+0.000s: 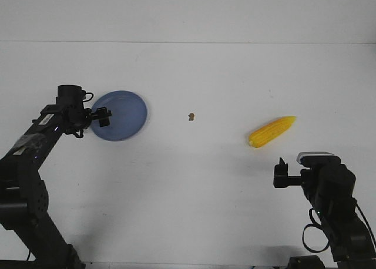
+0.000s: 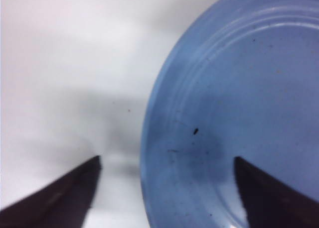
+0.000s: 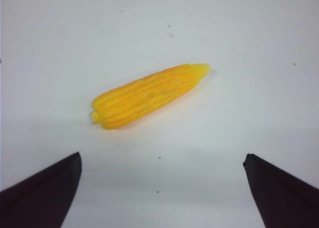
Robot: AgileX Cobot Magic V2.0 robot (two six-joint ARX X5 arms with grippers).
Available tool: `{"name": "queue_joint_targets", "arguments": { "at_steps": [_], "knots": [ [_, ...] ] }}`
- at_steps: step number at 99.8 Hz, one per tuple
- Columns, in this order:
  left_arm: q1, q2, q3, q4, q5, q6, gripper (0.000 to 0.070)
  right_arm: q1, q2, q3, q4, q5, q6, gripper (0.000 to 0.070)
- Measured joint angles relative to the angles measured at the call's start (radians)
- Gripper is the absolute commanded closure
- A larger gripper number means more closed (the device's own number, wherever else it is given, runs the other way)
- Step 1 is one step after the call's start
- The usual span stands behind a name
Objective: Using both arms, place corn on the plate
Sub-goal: 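Reach the left gripper to the blue plate's near rim, then grip the plate rim with the left gripper and drag it toward the center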
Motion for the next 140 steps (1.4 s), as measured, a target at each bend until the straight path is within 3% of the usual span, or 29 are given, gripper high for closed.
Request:
{"name": "queue_joint_targets", "arguments": {
  "at_steps": [8,17,20,51,80,112,140],
  "knots": [
    [0.000,0.000,0.000,-0.001,0.000,0.000,0.0368,0.000,0.000,0.000,0.000,0.000,0.000,0.0000],
    [0.000,0.000,0.000,-0.003,0.000,0.001,0.0639,0.000,0.000,0.000,0.000,0.000,0.000,0.0000],
    [0.000,0.000,0.000,-0.006,0.000,0.001,0.0700,0.000,0.000,0.000,0.000,0.000,0.000,0.0000],
    [0.002,0.000,0.005,-0.015,0.017,0.003,0.0693,0.000,0.000,0.000,0.000,0.000,0.000,0.0000],
    [0.011,-0.049,0.004,-0.053,0.322,-0.008,0.0693,0.000,0.000,0.000,0.000,0.000,0.000,0.0000],
    [-0.100,-0.234,-0.011,-0.090,0.376,-0.013,0.0693,0.000,0.000,0.000,0.000,0.000,0.000,0.0000],
    [-0.276,-0.328,-0.215,-0.050,0.383,-0.031,0.0693,0.000,0.000,0.000,0.000,0.000,0.000,0.0000]
  ]
}}
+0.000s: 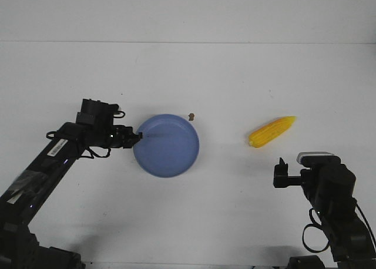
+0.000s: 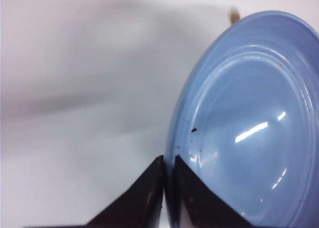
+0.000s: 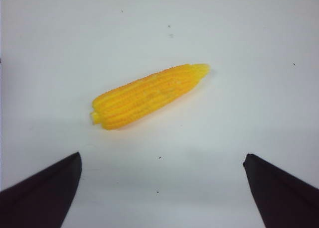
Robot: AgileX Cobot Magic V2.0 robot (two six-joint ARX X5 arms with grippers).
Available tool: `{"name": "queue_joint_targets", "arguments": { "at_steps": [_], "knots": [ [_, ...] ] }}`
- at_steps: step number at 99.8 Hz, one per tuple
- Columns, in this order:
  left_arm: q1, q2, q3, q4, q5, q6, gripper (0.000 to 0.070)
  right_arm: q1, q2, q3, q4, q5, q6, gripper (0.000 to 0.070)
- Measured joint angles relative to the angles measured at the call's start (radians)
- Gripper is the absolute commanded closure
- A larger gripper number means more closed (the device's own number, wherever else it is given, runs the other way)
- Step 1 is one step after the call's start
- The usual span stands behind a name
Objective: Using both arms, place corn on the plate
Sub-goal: 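Grip the plate rim with the left gripper and drag it toward the center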
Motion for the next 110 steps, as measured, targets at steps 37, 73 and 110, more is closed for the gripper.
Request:
{"name": "queue_joint_targets", "arguments": {
  "at_steps": [37,73,110],
  "knots": [
    [-0.204,-0.007,-0.237,0.198,0.003,-0.117,0.0692,0.000,0.000,0.000,0.013,0.000,0.000,0.0000],
    [-0.234,-0.007,-0.246,0.210,-0.030,-0.142,0.0683,0.000,0.000,0.000,0.013,0.000,0.000,0.0000],
    [-0.235,-0.007,-0.246,0.209,-0.047,-0.156,0.0241,0.000,0.000,0.000,0.013,0.000,0.000,0.0000]
  ]
}}
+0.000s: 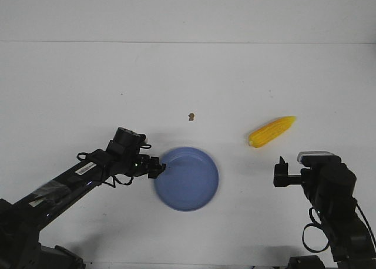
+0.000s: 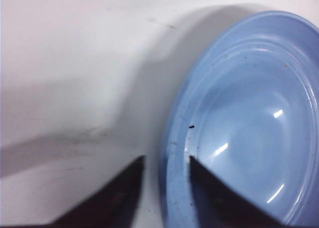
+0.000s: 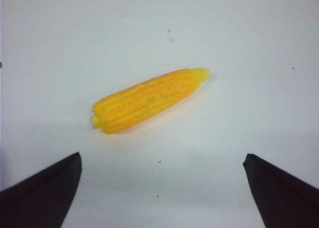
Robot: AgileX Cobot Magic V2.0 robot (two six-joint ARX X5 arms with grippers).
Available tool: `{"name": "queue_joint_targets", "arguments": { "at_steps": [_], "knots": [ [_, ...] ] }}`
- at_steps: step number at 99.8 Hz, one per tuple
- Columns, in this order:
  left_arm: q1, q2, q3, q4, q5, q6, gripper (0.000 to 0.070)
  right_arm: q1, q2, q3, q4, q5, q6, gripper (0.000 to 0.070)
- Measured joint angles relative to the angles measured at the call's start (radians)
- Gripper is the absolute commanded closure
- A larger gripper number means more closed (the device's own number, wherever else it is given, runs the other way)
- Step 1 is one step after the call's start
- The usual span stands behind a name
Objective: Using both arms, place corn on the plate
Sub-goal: 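Grip the plate rim with the left gripper and drag it toward the center, then release the plate and pull the left gripper back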
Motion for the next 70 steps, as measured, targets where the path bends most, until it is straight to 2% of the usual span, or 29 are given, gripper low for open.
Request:
{"name": "queue_joint_targets", "arguments": {
  "at_steps": [9,17,33,46,58,70],
  "knots": [
    [0.000,0.000,0.000,0.000,0.000,0.000,0.0110,0.000,0.000,0.000,0.000,0.000,0.000,0.0000],
    [0.000,-0.004,0.000,0.012,0.005,0.000,0.0061,0.000,0.000,0.000,0.000,0.000,0.000,0.0000],
    [0.003,-0.027,0.000,0.049,0.010,0.001,0.0055,0.000,0.000,0.000,0.000,0.000,0.000,0.0000],
    [0.030,-0.133,0.001,0.074,-0.002,0.028,0.0056,0.000,0.000,0.000,0.000,0.000,0.000,0.0000],
    [0.078,-0.238,0.011,0.069,-0.086,0.083,0.0056,0.000,0.000,0.000,0.000,0.000,0.012,0.0000],
    [0.142,-0.320,0.012,-0.002,-0.215,0.163,0.0056,0.000,0.000,0.000,0.001,0.000,0.048,0.0000]
  ]
}}
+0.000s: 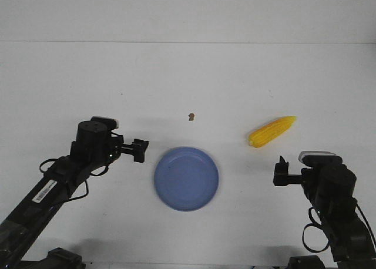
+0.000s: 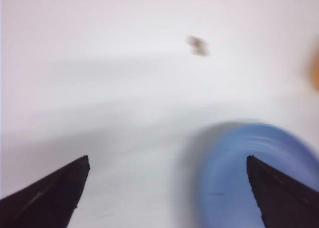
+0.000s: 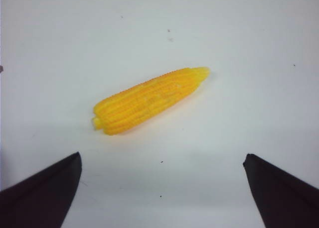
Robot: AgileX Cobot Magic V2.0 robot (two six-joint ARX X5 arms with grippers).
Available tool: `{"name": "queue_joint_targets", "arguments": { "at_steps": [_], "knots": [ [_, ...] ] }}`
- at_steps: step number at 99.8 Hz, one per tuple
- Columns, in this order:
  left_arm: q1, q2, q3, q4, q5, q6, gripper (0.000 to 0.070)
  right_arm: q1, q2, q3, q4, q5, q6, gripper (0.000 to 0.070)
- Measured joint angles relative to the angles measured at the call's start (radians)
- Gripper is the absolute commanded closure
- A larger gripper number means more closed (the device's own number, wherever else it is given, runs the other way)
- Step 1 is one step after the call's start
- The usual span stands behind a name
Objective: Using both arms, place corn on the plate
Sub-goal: 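Release the plate and pull the left gripper back, then lower the right gripper onto the yellow corn and grasp it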
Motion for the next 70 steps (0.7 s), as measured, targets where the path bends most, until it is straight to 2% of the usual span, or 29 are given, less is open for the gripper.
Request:
{"name": "queue_joint_targets", "arguments": {
  "at_steps": [7,13,29,46,70],
  "knots": [
    [0.037,-0.031,0.000,-0.048,-0.070,0.044,0.0056,0.000,0.000,0.000,0.006,0.000,0.028,0.0000],
    [0.067,-0.048,0.000,-0.083,-0.098,0.076,0.0056,0.000,0.002,0.000,0.026,0.000,0.055,0.0000],
    [0.106,-0.053,0.000,-0.119,-0.103,0.107,0.0056,0.000,0.060,0.000,0.128,0.000,0.141,0.0000],
    [0.107,-0.053,0.000,-0.112,-0.103,0.109,0.0056,-0.019,0.231,0.000,0.231,-0.006,0.253,0.0000],
    [0.107,-0.053,0.000,-0.112,-0.103,0.111,0.0056,-0.068,0.491,0.000,0.388,-0.084,0.359,0.0000]
  ]
}}
